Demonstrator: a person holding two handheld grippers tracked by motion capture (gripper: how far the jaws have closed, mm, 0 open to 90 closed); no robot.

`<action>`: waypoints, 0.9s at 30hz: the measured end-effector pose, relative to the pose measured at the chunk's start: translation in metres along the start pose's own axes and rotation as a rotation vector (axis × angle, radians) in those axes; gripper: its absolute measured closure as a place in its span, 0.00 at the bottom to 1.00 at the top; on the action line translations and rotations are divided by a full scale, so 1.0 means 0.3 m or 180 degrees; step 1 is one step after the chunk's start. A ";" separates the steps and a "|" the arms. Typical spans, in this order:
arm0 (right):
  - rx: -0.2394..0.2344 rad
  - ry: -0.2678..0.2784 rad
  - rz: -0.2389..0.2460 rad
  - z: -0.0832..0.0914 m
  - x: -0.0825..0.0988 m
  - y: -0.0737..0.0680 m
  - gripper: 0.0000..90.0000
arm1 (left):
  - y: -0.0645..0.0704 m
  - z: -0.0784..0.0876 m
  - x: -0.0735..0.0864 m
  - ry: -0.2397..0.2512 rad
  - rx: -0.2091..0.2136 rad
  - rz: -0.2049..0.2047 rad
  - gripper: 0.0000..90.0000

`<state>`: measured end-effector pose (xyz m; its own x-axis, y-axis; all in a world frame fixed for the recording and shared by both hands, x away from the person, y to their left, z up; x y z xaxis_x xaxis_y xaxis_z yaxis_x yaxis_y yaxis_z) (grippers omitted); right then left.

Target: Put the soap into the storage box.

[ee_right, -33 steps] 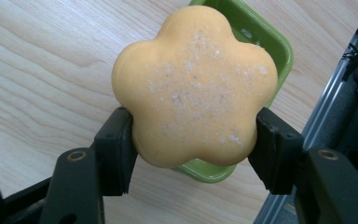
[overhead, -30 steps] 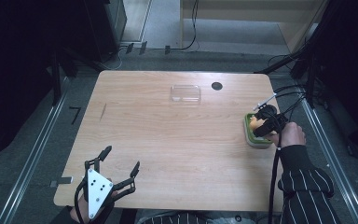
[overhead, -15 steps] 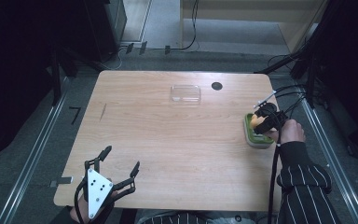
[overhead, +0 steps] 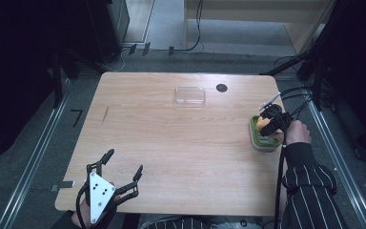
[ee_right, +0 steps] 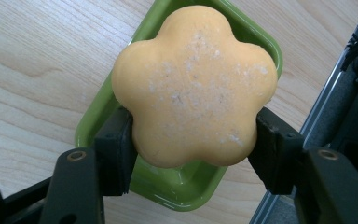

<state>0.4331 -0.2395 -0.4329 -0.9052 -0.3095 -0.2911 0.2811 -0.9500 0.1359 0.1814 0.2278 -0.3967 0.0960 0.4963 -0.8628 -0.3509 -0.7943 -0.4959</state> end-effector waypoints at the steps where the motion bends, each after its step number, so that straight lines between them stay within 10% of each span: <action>1: -0.0015 -0.0003 0.0004 -0.005 -0.001 0.002 0.45 | 0.000 0.000 0.000 0.0001 -0.0002 0.0004 0.14; 27: -0.0090 -0.0219 -0.0164 -0.071 -0.004 0.015 0.45 | 0.001 -0.001 0.000 -0.0003 0.0008 -0.0012 0.14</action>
<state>0.4423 -0.2441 -0.4522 -0.9382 -0.2575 -0.2312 0.2416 -0.9657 0.0953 0.1815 0.2274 -0.3968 0.0965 0.4997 -0.8608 -0.3531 -0.7914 -0.4990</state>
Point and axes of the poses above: each handheld gripper's, and its own axes: z roughly backward along the jaws, x roughly out of its underside, y roughly to its right, the point moved 1 cm from there along -z, roughly forward along the jaws, and after that the axes turned 13 degrees about -z, right-handed, at the moved point
